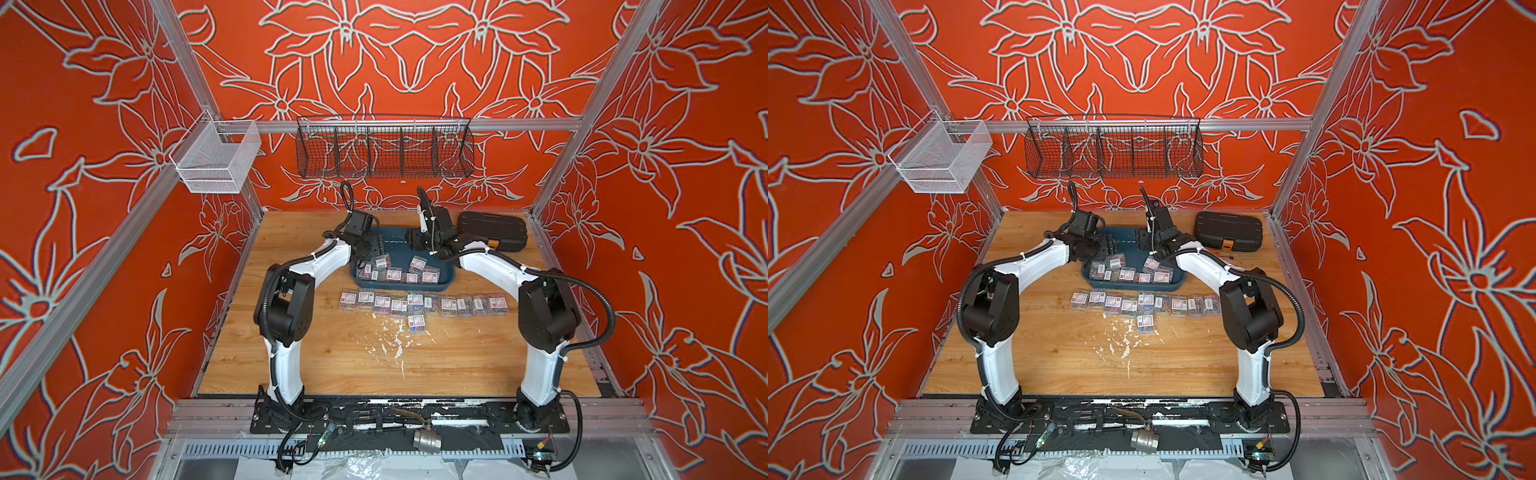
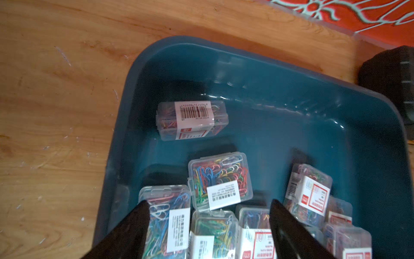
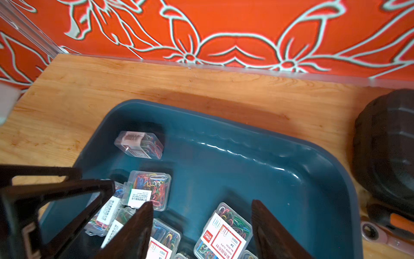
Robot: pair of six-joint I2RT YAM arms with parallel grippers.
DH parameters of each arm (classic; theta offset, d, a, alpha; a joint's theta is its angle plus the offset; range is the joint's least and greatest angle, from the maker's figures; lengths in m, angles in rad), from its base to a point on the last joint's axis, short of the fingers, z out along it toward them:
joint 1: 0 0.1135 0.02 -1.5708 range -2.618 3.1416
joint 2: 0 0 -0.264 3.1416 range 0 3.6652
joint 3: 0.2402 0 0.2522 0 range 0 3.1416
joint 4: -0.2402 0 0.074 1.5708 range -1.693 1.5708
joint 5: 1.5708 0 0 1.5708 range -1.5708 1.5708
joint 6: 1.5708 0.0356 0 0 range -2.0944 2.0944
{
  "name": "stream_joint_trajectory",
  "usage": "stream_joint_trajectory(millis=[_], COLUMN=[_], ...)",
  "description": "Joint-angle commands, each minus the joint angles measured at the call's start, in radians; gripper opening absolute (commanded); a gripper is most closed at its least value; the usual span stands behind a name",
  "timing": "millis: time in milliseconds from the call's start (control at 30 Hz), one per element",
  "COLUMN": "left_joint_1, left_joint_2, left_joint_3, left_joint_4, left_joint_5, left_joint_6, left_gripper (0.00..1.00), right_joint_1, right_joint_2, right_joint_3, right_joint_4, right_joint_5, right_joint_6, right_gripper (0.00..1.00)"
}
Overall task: Take the paper clips out of the storage box
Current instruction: Pick up the boxed paper clips from the storage box.
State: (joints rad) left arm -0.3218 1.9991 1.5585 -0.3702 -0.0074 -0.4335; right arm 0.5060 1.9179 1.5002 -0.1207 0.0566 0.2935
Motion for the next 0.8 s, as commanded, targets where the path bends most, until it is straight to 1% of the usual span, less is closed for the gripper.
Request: stream_joint_trajectory(millis=[0, 267, 533, 667, 767], left_joint_1=[-0.005, -0.005, -0.005, -0.005, -0.005], left_joint_2=[0.061, 0.18, 0.208, 0.228, 0.262], left_joint_3=[0.074, 0.202, 0.216, 0.221, 0.258], left_joint_4=[-0.108, -0.177, -0.148, -0.116, -0.121], left_joint_5=[-0.031, -0.096, -0.134, -0.139, -0.158], left_joint_6=[0.012, 0.002, -0.018, -0.012, -0.01], left_gripper=[0.82, 0.81, 0.82, 0.85, 0.88], right_joint_1=[0.009, 0.009, 0.009, 0.009, 0.008], right_joint_2=[-0.015, -0.038, -0.061, -0.063, -0.063], right_joint_3=[-0.029, -0.075, -0.114, -0.118, -0.123], right_joint_4=[0.035, 0.045, 0.058, 0.055, 0.051], right_joint_5=[0.046, 0.053, 0.046, 0.041, 0.037], right_joint_6=[0.013, 0.012, 0.029, 0.034, 0.037], right_gripper=[0.71, 0.7, 0.7, 0.7, 0.7])
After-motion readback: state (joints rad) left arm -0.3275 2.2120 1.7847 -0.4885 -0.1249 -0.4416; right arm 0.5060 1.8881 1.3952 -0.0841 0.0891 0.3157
